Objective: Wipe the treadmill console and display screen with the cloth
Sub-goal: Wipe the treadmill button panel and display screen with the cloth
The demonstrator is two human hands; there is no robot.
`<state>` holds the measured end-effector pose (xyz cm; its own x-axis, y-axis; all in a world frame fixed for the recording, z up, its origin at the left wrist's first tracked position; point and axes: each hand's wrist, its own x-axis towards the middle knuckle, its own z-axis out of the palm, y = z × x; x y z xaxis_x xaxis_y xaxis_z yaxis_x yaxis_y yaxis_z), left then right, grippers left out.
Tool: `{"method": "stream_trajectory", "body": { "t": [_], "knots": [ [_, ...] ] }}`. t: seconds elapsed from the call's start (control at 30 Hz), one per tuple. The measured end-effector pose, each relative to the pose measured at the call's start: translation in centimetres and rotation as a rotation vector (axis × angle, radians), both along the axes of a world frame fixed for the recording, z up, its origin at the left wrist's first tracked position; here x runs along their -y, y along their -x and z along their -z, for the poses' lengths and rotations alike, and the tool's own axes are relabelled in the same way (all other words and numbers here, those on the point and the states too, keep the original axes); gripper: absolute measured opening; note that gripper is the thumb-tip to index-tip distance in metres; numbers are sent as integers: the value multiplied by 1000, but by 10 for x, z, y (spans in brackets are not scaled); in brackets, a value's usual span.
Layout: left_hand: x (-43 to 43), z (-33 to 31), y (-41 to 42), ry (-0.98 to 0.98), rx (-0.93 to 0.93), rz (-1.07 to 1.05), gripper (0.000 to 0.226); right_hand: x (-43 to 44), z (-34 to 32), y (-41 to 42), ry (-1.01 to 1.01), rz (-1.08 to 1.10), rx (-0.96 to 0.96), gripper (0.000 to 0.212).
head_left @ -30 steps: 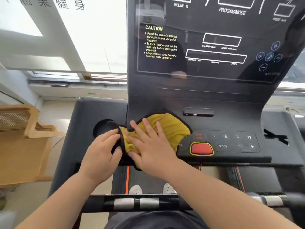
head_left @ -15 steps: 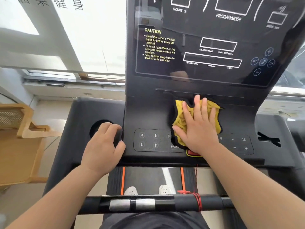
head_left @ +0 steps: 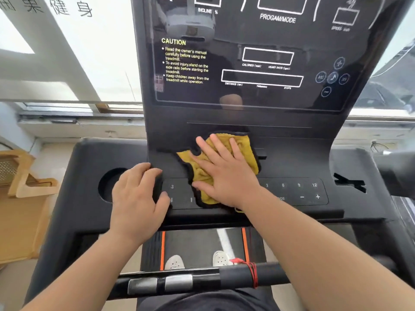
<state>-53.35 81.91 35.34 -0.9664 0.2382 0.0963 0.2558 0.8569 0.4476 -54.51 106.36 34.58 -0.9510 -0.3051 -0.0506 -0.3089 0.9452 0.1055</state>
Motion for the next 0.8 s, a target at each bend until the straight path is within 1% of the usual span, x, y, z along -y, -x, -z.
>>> {"method": "stream_trajectory", "body": {
  "t": [0.1,0.2,0.27,0.33,0.4,0.47,0.53,0.6,0.63,0.7,0.8],
  "knots": [
    [-20,1,0,4,-20,28,53,-57,4,-28,20,265,-1,83],
    [-34,5,-3,35,-9,49,53,-111,0,-52,63,616,138,112],
    [-40,7,-6,57,-4,38,54,-123,-5,-57,66,743,202,122],
    [-46,8,-10,78,-11,18,54,-106,-4,-54,78,766,214,126],
    [-54,8,-14,88,-21,0,52,-73,1,-50,110,750,197,131],
    [-62,8,-19,89,-31,-5,51,-55,5,-54,132,708,204,130],
    [-70,10,-22,89,-44,-4,50,-66,7,-66,97,549,218,116],
    [-78,13,-26,94,-41,-9,50,-96,7,-82,93,373,201,94],
    [-83,14,-29,96,-34,-15,51,-113,7,-88,95,353,188,87],
    [-92,16,-33,98,-24,-25,52,-150,7,-98,94,451,146,84],
    [-101,15,-38,99,-39,-28,50,-182,7,-107,81,656,152,93]
  ]
}}
